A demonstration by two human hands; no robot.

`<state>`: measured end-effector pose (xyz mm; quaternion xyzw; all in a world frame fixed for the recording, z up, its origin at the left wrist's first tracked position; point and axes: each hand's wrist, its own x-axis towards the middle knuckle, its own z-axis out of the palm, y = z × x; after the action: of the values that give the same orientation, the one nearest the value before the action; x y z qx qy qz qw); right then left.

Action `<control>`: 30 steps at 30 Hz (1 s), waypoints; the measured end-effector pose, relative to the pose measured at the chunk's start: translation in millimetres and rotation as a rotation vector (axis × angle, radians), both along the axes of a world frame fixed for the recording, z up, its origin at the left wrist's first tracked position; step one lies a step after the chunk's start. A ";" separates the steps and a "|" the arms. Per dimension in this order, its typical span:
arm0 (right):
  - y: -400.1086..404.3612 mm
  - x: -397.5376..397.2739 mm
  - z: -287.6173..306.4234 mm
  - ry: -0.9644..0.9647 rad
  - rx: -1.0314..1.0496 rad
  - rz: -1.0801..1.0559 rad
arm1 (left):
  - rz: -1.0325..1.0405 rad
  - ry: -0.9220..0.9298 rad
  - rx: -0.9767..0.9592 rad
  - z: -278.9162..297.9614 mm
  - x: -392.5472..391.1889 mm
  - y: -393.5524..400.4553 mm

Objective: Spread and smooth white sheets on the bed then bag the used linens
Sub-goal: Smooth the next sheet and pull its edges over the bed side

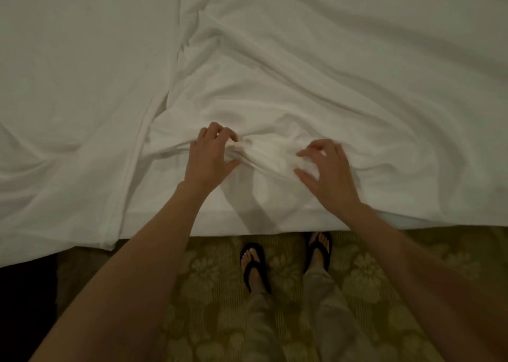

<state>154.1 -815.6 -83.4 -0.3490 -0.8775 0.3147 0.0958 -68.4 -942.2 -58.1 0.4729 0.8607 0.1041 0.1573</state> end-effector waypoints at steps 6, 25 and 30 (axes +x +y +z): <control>-14.6 2.2 -6.4 -0.108 0.009 0.044 | -0.132 -0.219 0.017 -5.9 -0.2 -16.0; -77.9 10.2 21.0 0.281 -1.280 -1.250 | 1.017 -1.334 -0.034 -6.1 35.0 -5.0; -61.1 -3.5 18.2 0.787 -1.334 -1.426 | 1.261 -1.370 0.299 -8.0 54.1 14.6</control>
<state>150.6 -876.8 -65.2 -0.6397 -0.0251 0.6959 0.3253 -14.3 -927.6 -66.1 -0.2292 0.6556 0.5348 0.4813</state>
